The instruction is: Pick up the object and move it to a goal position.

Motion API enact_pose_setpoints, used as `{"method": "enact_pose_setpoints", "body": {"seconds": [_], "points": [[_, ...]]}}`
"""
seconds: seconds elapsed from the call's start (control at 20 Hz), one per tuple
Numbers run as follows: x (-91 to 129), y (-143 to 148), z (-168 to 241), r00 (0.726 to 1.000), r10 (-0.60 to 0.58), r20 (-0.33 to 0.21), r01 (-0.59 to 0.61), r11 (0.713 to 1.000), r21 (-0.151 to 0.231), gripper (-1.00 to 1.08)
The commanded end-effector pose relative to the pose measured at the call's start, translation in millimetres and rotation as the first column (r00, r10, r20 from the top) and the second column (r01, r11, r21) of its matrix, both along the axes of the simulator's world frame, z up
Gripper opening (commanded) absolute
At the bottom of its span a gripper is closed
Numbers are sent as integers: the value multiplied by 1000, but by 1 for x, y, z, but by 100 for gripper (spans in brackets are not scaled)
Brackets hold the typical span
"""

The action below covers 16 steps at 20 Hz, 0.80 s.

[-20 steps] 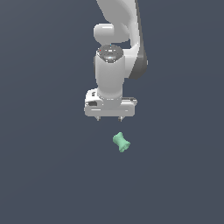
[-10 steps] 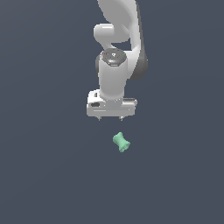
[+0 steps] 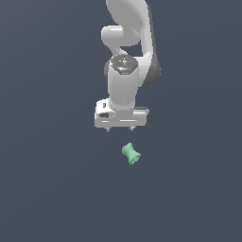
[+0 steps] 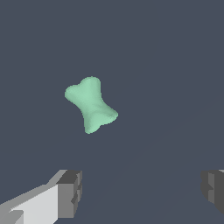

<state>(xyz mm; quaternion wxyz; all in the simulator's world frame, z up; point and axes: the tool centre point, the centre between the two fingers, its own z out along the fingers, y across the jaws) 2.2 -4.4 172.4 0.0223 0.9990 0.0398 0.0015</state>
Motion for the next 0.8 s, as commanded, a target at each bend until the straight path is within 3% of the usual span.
{"method": "enact_pose_setpoints", "body": {"seconds": [0.0, 0.35, 0.75], "points": [[3, 3, -4, 1000, 28, -2, -28, 1000, 1, 100], [19, 16, -21, 986, 165, -8, -165, 986, 8, 100], [41, 38, -50, 931, 366, -10, -366, 930, 27, 100]]}}
